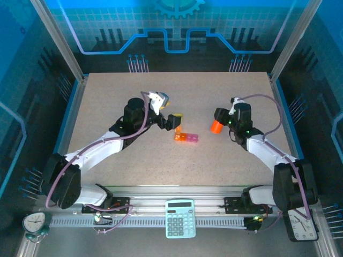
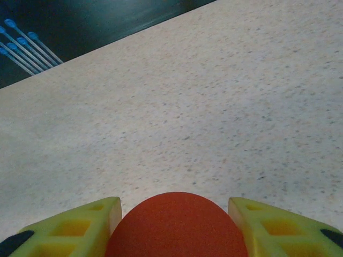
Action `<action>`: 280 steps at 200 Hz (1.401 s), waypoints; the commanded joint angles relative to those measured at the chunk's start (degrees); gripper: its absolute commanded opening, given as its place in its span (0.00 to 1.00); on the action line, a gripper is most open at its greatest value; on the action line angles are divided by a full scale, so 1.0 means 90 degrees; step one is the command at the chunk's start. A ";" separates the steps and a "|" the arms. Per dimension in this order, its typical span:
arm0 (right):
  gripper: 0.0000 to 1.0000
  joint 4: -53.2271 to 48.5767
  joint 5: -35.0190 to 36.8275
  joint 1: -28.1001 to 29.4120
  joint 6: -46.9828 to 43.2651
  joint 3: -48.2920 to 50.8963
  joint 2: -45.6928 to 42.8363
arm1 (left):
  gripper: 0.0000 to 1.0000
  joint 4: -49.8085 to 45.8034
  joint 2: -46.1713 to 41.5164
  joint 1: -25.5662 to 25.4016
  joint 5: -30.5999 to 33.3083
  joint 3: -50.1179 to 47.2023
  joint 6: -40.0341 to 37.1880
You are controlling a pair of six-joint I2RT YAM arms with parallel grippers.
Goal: Sort the pills into containers
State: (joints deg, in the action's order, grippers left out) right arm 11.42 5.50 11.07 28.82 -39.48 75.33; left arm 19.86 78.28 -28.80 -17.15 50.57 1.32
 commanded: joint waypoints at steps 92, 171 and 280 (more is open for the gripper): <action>0.29 0.1295 0.2530 0.0993 -0.0311 0.1165 -0.0213 | 0.99 0.0052 -0.0270 0.0081 0.0800 -0.0139 -0.0147; 0.73 0.1000 0.2583 0.1211 -0.0155 0.1617 -0.0802 | 0.99 0.0290 -0.0250 0.0079 0.0923 -0.0189 0.0093; 0.79 -0.2363 -0.1198 0.1194 -0.0639 -0.1397 -0.0699 | 0.99 0.0566 0.0290 0.0310 0.1924 0.0097 0.0439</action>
State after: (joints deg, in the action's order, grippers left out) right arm 1.56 8.29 21.21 25.28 -44.49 63.11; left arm 23.49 78.65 -27.51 -1.45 49.41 3.11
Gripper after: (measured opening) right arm 0.788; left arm 0.990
